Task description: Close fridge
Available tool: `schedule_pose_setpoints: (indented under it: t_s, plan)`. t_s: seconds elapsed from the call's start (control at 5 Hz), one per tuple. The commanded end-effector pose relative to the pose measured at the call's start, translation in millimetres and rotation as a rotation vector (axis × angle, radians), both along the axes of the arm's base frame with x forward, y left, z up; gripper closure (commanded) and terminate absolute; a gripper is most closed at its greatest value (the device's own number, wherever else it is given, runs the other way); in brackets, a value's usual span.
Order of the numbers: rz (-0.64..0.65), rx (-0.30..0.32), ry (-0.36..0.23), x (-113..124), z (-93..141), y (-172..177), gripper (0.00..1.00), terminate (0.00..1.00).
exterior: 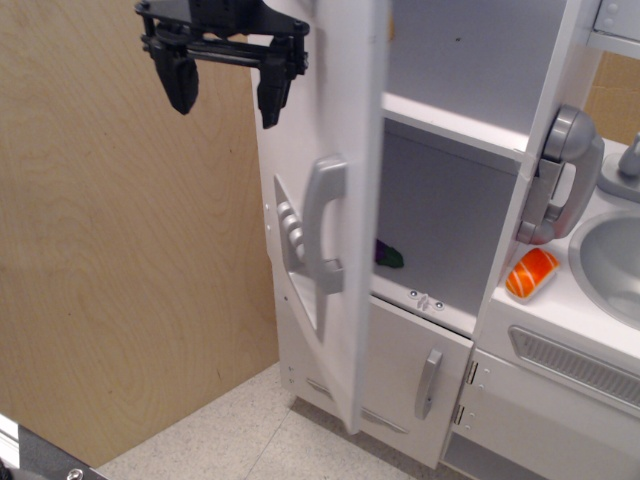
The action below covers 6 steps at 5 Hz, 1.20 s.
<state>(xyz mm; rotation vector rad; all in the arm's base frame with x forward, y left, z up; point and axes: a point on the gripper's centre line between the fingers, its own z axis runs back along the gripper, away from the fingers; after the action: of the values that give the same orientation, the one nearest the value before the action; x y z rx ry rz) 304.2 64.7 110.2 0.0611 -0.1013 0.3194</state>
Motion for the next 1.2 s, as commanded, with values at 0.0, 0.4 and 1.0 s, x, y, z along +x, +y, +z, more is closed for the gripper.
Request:
schedule_pose_setpoints:
  t_s: [0.0, 0.4, 1.0]
  plan:
    - [0.052, 0.050, -0.079, 45, 7, -1, 0.00, 0.00]
    - [0.105, 0.055, -0.081, 79, 4, 0, 0.00, 0.00]
    - [0.143, 0.046, -0.093, 99, 5, -1, 0.00, 0.00]
